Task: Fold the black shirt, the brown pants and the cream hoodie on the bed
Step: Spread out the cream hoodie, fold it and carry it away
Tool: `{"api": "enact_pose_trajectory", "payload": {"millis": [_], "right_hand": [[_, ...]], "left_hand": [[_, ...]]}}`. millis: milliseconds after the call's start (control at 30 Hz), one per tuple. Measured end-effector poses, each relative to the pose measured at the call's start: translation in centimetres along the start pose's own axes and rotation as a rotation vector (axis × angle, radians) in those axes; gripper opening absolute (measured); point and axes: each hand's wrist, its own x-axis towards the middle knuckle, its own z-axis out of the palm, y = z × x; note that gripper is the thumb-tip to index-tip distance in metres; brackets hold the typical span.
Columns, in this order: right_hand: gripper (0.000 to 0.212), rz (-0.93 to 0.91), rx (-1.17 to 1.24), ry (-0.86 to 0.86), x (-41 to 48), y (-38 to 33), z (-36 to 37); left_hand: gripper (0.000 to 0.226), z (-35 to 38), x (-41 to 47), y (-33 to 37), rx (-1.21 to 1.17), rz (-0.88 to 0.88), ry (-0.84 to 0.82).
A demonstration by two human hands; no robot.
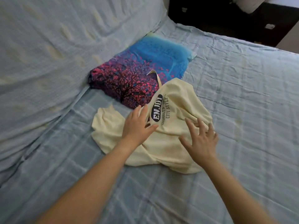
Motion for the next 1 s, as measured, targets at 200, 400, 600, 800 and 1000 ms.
{"api": "enact_pose_trajectory", "payload": {"millis": [200, 400, 600, 800, 1000], "right_hand": [[0.075, 0.159, 0.049, -0.200, 4.1, 4.7, 9.2], [0.080, 0.194, 0.171, 0.020, 4.2, 5.8, 11.6], [0.042, 0.120, 0.454, 0.224, 2.9, 5.3, 10.0], [0.028, 0.011, 0.474, 0.437, -2.5, 6.1, 4.8], [0.033, -0.011, 0.433, 0.498, -10.5, 11.4, -1.4]], "left_hand": [[0.114, 9.6, 6.8, -5.1, 0.078, -0.122, -0.187], [0.104, 13.5, 7.1, -6.2, 0.024, -0.073, -0.152], [0.076, 12.6, 5.2, -4.7, -0.440, -0.045, -0.044], [0.067, 6.9, 1.8, 0.8, -0.583, 0.094, 0.043], [0.068, 3.6, -5.1, 9.1, -0.464, 0.174, 0.041]]}}
